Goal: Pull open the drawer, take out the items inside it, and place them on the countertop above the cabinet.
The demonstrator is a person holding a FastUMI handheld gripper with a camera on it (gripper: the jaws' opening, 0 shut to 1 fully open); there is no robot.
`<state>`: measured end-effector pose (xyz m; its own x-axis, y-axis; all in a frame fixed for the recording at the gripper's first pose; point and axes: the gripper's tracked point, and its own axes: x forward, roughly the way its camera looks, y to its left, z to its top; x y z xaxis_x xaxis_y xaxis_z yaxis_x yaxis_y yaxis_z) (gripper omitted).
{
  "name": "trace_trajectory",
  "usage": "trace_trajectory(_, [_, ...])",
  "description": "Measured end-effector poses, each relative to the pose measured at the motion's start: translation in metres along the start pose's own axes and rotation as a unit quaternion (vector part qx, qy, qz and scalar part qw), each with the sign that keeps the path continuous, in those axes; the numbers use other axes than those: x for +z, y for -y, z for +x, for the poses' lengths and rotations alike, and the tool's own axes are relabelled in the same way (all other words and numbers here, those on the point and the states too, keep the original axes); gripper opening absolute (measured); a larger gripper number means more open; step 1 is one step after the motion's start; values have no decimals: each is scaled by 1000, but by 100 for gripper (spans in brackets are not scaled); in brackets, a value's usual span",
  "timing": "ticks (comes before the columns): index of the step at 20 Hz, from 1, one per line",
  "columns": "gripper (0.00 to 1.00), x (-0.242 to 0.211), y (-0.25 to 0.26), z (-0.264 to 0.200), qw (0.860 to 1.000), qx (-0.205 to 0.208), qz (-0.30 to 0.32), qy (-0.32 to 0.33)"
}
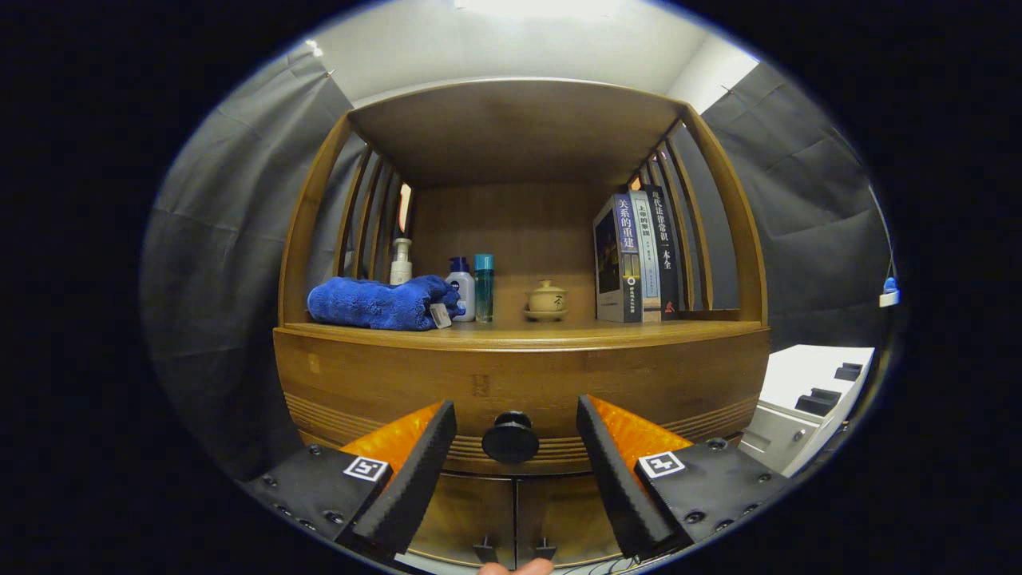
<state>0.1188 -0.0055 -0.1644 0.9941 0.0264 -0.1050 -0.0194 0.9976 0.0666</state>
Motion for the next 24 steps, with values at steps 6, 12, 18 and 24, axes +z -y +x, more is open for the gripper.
trace_trajectory(6, [98, -18, -5, 23, 1000, 8, 14, -21])
trace_trajectory(12, [88, -30, -4, 38, 999, -2, -3, -42])
trace_trajectory(18, [48, -34, -4, 39, 999, -9, -1, -47])
trace_trajectory(24, [39, -38, -3, 42, 998, -8, -10, -68])
